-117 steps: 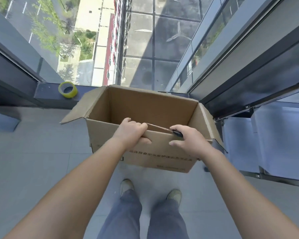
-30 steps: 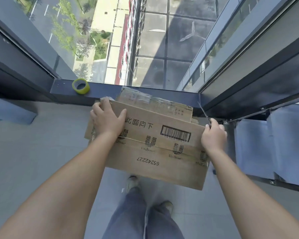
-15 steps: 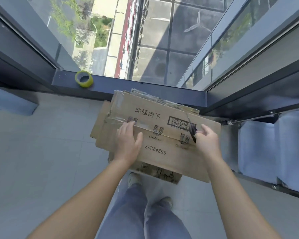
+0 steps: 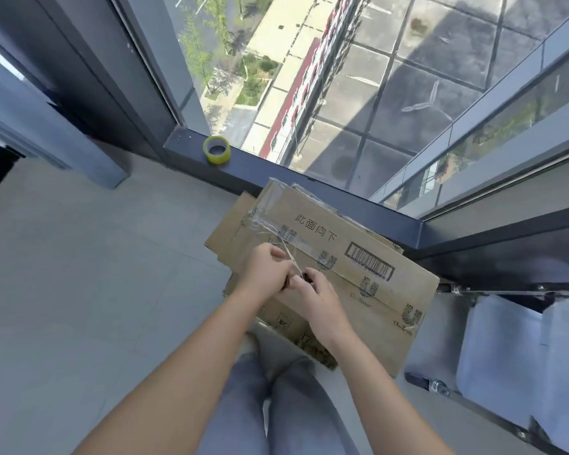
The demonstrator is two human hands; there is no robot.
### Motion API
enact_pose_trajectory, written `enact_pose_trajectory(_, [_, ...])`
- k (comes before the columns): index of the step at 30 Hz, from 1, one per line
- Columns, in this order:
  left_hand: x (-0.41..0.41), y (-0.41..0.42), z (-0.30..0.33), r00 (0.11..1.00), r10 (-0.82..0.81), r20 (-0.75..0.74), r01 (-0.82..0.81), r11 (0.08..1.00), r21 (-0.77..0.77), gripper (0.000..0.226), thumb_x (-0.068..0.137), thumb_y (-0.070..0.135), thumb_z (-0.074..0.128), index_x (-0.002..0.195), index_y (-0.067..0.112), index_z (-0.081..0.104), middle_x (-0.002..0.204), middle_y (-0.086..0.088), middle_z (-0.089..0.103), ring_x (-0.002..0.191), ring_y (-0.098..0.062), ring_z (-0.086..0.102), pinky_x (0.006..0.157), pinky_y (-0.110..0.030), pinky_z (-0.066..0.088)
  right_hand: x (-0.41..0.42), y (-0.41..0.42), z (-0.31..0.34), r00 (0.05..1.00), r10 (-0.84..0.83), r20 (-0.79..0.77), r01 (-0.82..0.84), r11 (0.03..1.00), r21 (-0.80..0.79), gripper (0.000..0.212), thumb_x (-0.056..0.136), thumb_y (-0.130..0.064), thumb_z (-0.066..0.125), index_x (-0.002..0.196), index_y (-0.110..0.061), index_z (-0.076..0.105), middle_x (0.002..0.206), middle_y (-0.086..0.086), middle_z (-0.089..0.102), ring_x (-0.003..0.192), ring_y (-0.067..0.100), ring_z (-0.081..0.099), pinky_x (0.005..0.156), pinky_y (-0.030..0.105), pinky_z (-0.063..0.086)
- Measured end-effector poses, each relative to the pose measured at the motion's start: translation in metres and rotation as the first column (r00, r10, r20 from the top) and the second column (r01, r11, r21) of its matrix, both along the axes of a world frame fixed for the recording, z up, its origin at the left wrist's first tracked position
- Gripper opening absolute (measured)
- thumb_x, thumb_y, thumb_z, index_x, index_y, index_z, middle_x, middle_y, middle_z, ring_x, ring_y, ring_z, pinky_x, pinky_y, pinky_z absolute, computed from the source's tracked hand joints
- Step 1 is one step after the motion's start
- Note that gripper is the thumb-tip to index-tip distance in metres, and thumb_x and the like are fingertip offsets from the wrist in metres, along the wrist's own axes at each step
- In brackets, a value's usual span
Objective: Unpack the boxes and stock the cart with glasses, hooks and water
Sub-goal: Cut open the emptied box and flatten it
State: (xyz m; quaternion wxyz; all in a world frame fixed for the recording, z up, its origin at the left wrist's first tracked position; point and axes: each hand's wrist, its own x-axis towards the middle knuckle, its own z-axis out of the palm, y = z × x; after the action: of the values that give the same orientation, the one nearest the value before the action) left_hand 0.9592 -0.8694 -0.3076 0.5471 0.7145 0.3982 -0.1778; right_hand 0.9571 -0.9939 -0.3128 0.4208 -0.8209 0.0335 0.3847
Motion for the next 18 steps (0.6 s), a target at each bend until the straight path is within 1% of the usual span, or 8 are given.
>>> enact_pose_trajectory(4, [-0.001, 0.040, 0.010, 0.899, 0.439, 0.005, -0.417, 0.857, -0.303, 0.011, 0.087, 0.011, 0.065, 0.091, 0.004, 0.058, 0.075, -0.007, 0.065, 0.053, -0.011, 0.064, 0.052, -0.021, 0.053, 0.000, 0.017, 0.005, 0.934, 0.196, 0.298, -0.145, 0.972, -0.186, 0.028, 0.092, -0.010, 0.047, 0.119, -0.009, 0.055, 0.114, 0.006, 0.058, 0.111, 0.024, 0.050, 0.092, 0.031, 0.039])
enact_pose_trajectory(7, [0.001, 0.049, 0.004, 0.808, 0.588, 0.048, -0.535, 0.765, -0.360, 0.009, 0.089, 0.018, 0.064, 0.083, 0.013, 0.059, 0.085, -0.003, 0.066, 0.075, -0.010, 0.064, 0.061, -0.020, 0.052, -0.006, 0.044, 0.009, 0.865, 0.293, 0.407, -0.174, 0.937, -0.304, 0.021, 0.094, -0.006, 0.043, 0.109, -0.007, 0.058, 0.105, 0.008, 0.060, 0.101, 0.025, 0.054, 0.084, 0.031, 0.040])
enact_pose_trajectory(8, [0.002, 0.050, -0.001, 0.807, 0.588, 0.052, -0.538, 0.769, -0.345, 0.010, 0.089, 0.022, 0.064, 0.083, 0.015, 0.060, 0.087, -0.001, 0.066, 0.081, -0.012, 0.063, 0.063, -0.021, 0.049, -0.009, 0.056, 0.010, 0.839, 0.309, 0.448, -0.168, 0.930, -0.327, 0.019, 0.091, -0.001, 0.046, 0.104, -0.006, 0.059, 0.100, 0.009, 0.061, 0.096, 0.026, 0.056, 0.080, 0.031, 0.042])
enact_pose_trajectory(10, [0.003, 0.050, -0.008, 0.834, 0.551, 0.026, -0.514, 0.794, -0.323, 0.017, 0.089, 0.025, 0.064, 0.076, 0.015, 0.060, 0.076, -0.001, 0.063, 0.073, -0.015, 0.058, 0.060, -0.024, 0.044, -0.010, 0.082, 0.006, 0.774, 0.291, 0.562, -0.121, 0.940, -0.321, 0.019, 0.070, 0.007, 0.065, 0.083, -0.006, 0.061, 0.076, 0.009, 0.062, 0.071, 0.028, 0.062, 0.060, 0.029, 0.048])
enact_pose_trajectory(11, [0.004, 0.052, -0.011, 0.860, 0.510, 0.016, -0.484, 0.825, -0.293, 0.024, 0.089, 0.025, 0.064, 0.069, 0.013, 0.058, 0.065, -0.001, 0.058, 0.063, -0.016, 0.053, 0.057, -0.027, 0.041, -0.010, 0.095, 0.005, 0.754, 0.300, 0.584, -0.113, 0.936, -0.335, 0.026, 0.055, 0.007, 0.075, 0.071, -0.008, 0.060, 0.064, 0.006, 0.059, 0.057, 0.024, 0.060, 0.048, 0.023, 0.044])
enact_pose_trajectory(13, [0.006, 0.066, -0.019, 0.924, 0.382, 0.024, -0.372, 0.911, -0.177, 0.034, 0.090, 0.022, 0.062, 0.060, 0.010, 0.052, 0.053, -0.001, 0.049, 0.056, -0.018, 0.043, 0.055, -0.027, 0.035, -0.008, 0.121, 0.000, 0.777, 0.326, 0.539, -0.112, 0.914, -0.390, 0.040, 0.037, 0.003, 0.083, 0.061, -0.013, 0.056, 0.055, -0.001, 0.055, 0.046, 0.017, 0.055, 0.039, 0.017, 0.035])
enact_pose_trajectory(15, [0.008, 0.086, -0.026, 0.961, 0.274, 0.026, -0.271, 0.959, -0.082, 0.034, 0.090, 0.017, 0.059, 0.059, 0.007, 0.048, 0.055, -0.004, 0.047, 0.062, -0.021, 0.040, 0.057, -0.029, 0.033, -0.012, 0.141, -0.008, 0.817, 0.292, 0.496, -0.097, 0.919, -0.382, 0.039, 0.038, 0.004, 0.082, 0.062, -0.013, 0.056, 0.058, 0.000, 0.055, 0.049, 0.019, 0.055, 0.039, 0.018, 0.031])
enact_pose_trajectory(18, [0.017, 0.123, -0.036, 0.999, 0.034, 0.020, -0.035, 0.997, 0.064, 0.026, 0.091, 0.016, 0.052, 0.069, 0.002, 0.050, 0.070, -0.015, 0.058, 0.067, -0.026, 0.048, 0.061, -0.034, 0.038, -0.022, 0.167, -0.017, 0.813, 0.183, 0.553, -0.027, 0.960, -0.277, 0.012, 0.062, 0.001, 0.064, 0.064, -0.006, 0.054, 0.072, 0.009, 0.053, 0.061, 0.028, 0.055, 0.045, 0.022, 0.027])
